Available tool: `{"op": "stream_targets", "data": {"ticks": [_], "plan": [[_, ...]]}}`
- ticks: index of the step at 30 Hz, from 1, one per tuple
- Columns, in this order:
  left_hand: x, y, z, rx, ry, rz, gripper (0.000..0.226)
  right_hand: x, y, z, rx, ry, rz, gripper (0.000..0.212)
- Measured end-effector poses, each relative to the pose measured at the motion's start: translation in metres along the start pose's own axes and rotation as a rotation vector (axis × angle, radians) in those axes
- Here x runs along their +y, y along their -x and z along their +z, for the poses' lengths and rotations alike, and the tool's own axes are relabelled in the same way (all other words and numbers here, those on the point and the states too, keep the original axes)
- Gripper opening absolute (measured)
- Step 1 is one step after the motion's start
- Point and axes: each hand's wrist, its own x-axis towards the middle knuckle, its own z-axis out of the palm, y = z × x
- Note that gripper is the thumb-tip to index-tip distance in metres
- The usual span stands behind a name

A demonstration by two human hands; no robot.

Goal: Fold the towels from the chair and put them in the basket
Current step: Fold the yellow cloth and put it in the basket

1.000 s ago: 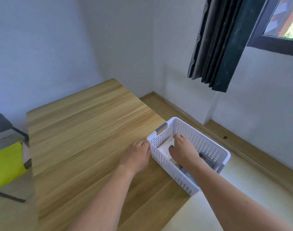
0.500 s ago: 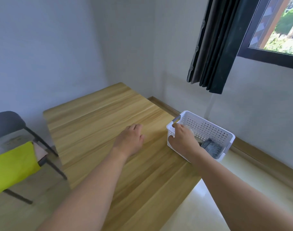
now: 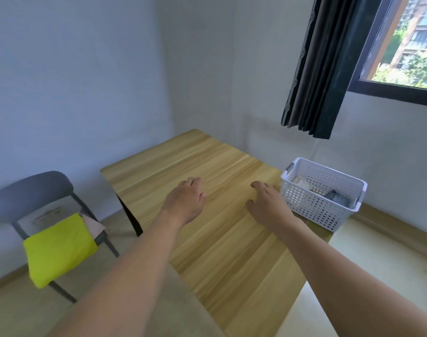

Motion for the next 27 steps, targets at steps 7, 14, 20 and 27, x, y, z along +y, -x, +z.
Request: {"op": "stream_targets", "data": {"ticks": [7,14,20,27], "plan": [[-0.054,0.030,-0.027,0.040,0.026,0.012,0.044,-0.051,0.015,0.020,0.005,-0.036,0.007,0.055],[-0.154,0.058,-0.054,0.065,0.063,0.051,0.045,-0.156,0.028,0.073,0.027,-0.015,-0.013,0.054],[-0.256,0.078,-0.077,0.020,0.085,0.062,0.046,-0.259,0.031,0.131,-0.017,-0.035,-0.009,0.054],[-0.359,0.084,-0.100,0.056,0.059,-0.046,0.044,-0.320,0.006,0.174,-0.035,-0.033,-0.026,0.054]]}}
